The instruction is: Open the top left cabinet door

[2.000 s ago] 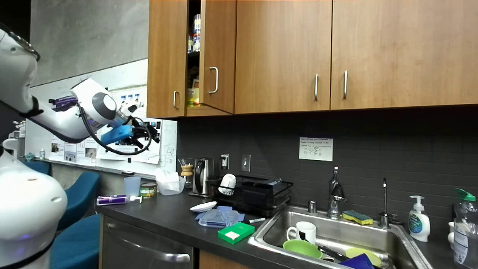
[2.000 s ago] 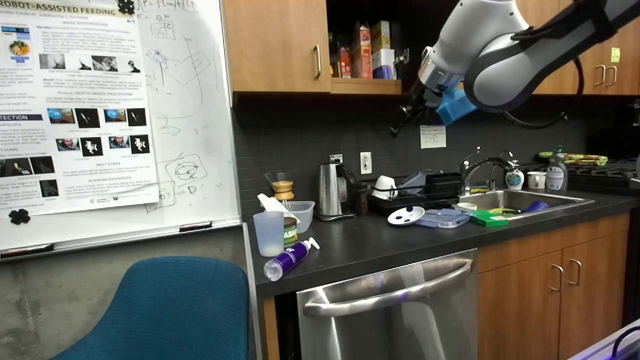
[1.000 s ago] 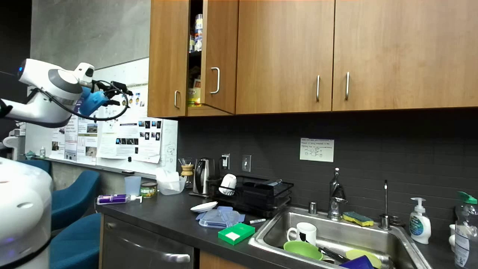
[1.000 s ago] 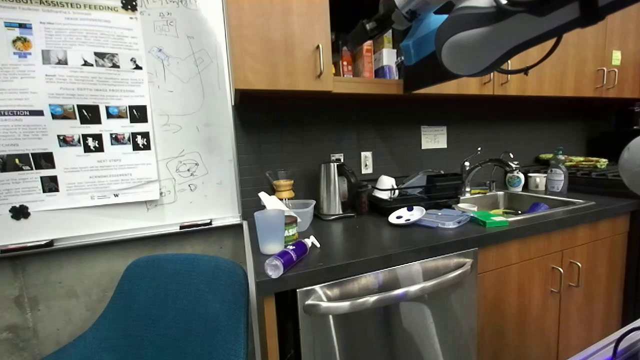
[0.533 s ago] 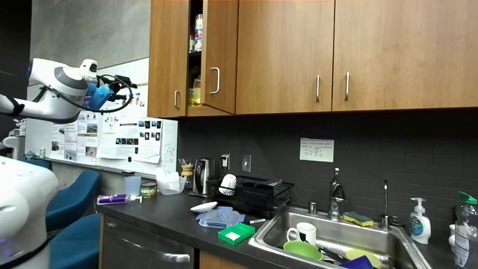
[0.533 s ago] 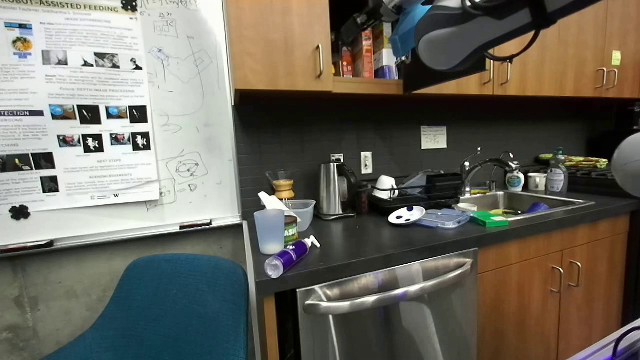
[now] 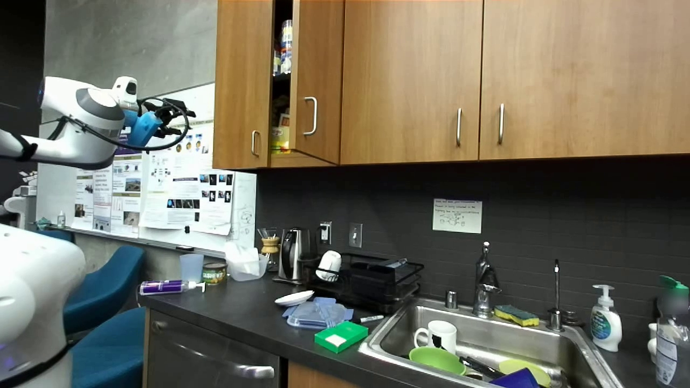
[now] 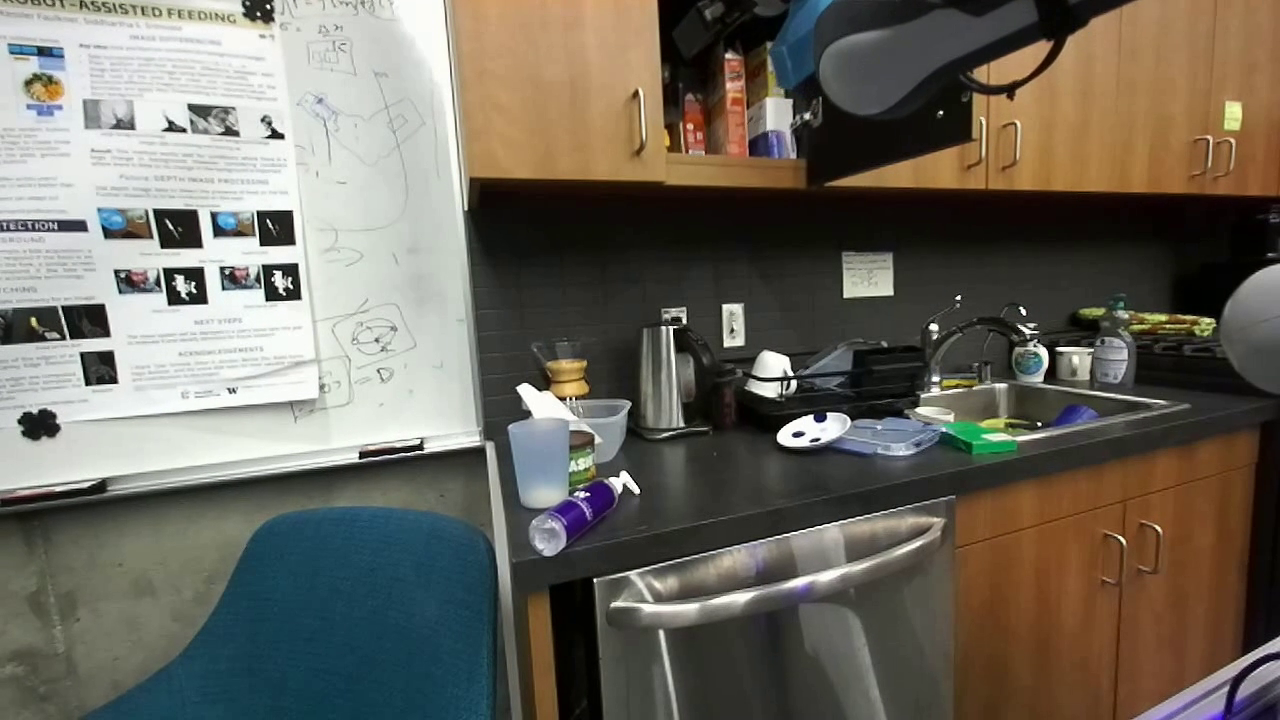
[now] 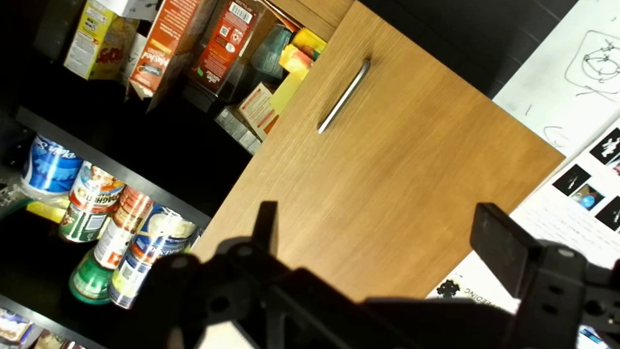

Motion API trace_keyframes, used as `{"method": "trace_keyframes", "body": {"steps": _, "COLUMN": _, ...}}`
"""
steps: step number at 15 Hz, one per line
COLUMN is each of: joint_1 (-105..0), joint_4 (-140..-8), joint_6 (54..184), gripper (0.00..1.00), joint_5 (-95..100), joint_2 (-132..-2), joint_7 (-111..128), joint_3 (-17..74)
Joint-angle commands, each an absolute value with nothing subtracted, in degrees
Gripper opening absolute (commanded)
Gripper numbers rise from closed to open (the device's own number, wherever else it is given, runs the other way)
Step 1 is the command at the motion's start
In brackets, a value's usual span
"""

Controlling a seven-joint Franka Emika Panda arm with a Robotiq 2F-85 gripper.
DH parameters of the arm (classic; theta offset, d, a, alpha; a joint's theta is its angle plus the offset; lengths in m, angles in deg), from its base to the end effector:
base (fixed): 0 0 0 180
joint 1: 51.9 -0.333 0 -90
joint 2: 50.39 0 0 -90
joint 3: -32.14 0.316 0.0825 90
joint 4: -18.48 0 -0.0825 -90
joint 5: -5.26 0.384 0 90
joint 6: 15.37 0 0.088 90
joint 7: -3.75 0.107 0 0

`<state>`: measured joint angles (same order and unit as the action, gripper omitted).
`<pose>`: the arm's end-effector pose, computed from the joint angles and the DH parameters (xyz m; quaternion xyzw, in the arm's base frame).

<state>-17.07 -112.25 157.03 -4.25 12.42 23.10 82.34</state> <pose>0.3063 0.3238 0.6939 0.6671 0.1679 0.6860 0.2370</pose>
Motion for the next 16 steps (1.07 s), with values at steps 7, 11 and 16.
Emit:
{"method": "trace_keyframes", "body": {"steps": 7, "joint_1": -15.4, "joint_4": -101.5, "joint_6": 145.5, "gripper": 1.0, "joint_5": -4.2, "joint_2": 15.7, "joint_7": 22.9, "joint_3": 82.9}}
{"method": "trace_keyframes", "body": {"steps": 11, "joint_1": -16.8, "joint_4": -97.3, "joint_6": 138.7, "gripper": 1.0, "joint_5": -5.2, "joint_2": 13.9, "joint_7": 21.0, "joint_3": 83.6}}
{"method": "trace_keyframes", "body": {"steps": 16, "joint_1": -18.5, "joint_4": -96.1, "joint_6": 133.2, "gripper": 1.0, "joint_5": -6.1, "joint_2": 12.9, "joint_7": 20.6, "joint_3": 84.3}}
